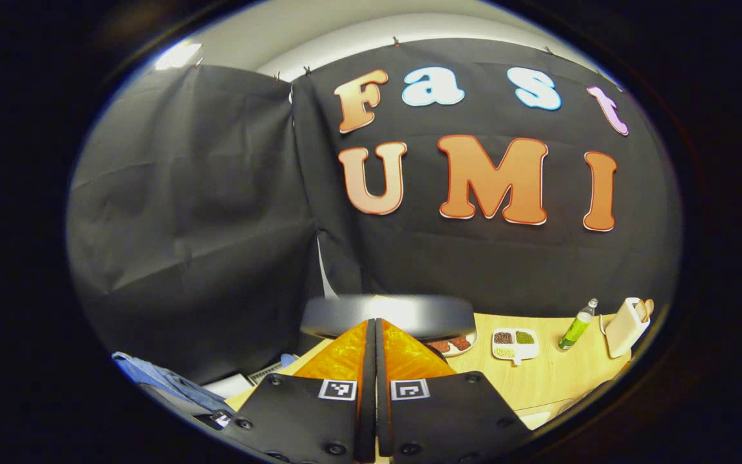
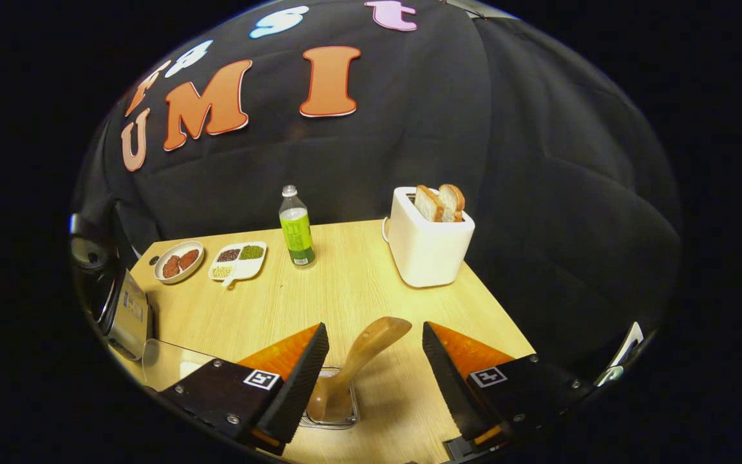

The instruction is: Close the left gripper, press the button to open the rice cooker; take a wooden spoon from the chopstick holder with the right hand, scoop a spoonful of rice and pour it into the rice cooker, then put the wooden spoon back into the chopstick holder.

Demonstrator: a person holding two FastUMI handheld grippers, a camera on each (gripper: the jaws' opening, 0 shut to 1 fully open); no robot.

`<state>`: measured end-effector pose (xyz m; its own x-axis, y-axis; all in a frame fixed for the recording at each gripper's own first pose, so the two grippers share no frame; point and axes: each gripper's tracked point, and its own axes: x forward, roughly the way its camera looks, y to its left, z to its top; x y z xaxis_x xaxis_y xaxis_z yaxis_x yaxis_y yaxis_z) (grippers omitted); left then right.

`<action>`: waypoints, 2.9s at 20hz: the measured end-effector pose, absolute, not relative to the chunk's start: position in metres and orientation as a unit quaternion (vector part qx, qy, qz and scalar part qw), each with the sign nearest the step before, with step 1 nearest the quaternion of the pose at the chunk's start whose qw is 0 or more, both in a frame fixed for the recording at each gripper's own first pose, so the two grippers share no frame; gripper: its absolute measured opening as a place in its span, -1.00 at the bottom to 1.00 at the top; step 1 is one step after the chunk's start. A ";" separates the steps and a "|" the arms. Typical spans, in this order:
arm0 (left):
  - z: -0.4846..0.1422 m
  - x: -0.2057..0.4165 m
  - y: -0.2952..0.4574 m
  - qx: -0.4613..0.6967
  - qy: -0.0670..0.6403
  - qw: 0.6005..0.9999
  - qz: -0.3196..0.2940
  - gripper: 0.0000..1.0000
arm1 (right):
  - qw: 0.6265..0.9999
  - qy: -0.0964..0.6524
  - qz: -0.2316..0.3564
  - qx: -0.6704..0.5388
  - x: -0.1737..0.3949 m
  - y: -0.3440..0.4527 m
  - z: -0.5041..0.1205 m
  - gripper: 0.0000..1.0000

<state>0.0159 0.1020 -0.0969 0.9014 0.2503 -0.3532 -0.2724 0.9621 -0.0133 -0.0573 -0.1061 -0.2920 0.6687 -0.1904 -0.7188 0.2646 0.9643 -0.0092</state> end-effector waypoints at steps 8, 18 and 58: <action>-0.098 -0.013 0.084 0.019 0.192 0.971 0.144 -0.06 | 0.878 0.442 -0.106 0.150 -0.053 -0.090 -0.338 0.65; -0.107 -0.049 0.068 0.049 0.215 0.961 0.168 0.05 | 0.854 0.462 -0.083 0.225 -0.054 -0.068 -0.357 -0.61; -0.187 0.058 0.084 0.019 0.212 0.974 -0.072 0.82 | 0.930 0.326 -0.139 -0.093 -0.083 0.090 -0.267 -0.78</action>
